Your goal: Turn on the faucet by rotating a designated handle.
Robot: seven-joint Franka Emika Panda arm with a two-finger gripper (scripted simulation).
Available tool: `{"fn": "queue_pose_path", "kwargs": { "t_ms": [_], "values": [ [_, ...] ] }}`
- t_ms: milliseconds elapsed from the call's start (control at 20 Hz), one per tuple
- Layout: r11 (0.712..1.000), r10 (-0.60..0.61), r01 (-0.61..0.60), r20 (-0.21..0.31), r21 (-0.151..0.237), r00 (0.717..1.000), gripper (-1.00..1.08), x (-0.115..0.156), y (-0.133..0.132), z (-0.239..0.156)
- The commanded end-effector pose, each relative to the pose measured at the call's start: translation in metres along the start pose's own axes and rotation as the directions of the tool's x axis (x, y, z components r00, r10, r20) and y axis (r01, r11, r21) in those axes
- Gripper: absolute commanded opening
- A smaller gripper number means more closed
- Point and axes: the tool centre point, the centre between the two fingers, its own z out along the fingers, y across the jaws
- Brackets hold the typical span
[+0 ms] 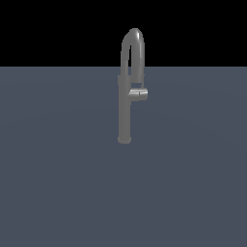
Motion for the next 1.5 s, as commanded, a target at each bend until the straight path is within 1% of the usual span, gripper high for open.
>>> {"fn": "queue_pose_path", "kwargs": {
  "t_ms": [0, 200, 400, 600, 750, 950, 1100, 1300, 1450],
  "values": [
    [0.999, 0.034, -0.035, 0.041, 0.033, 0.999, -1.0, 0.014, -0.002, 0.0],
    [0.992, 0.084, -0.093, 0.109, 0.084, 0.99, -1.0, 0.037, -0.004, 0.0],
    [0.979, 0.13, -0.155, 0.181, 0.132, 0.975, -1.0, 0.06, -0.005, 0.002],
    [0.959, 0.172, -0.221, 0.255, 0.175, 0.951, -1.0, 0.084, -0.005, 0.006],
    [0.94, 0.2, -0.272, 0.313, 0.205, 0.928, -1.0, 0.102, -0.004, 0.009],
    [0.908, 0.233, -0.343, 0.392, 0.24, 0.89, -1.0, 0.126, -0.001, 0.016],
    [0.879, 0.253, -0.399, 0.453, 0.262, 0.855, -1.0, 0.144, 0.001, 0.022],
    [0.831, 0.274, -0.478, 0.538, 0.286, 0.797, -1.0, 0.169, 0.006, 0.033],
    [0.787, 0.284, -0.54, 0.603, 0.298, 0.746, -1.0, 0.188, 0.01, 0.044]
  ]
}}
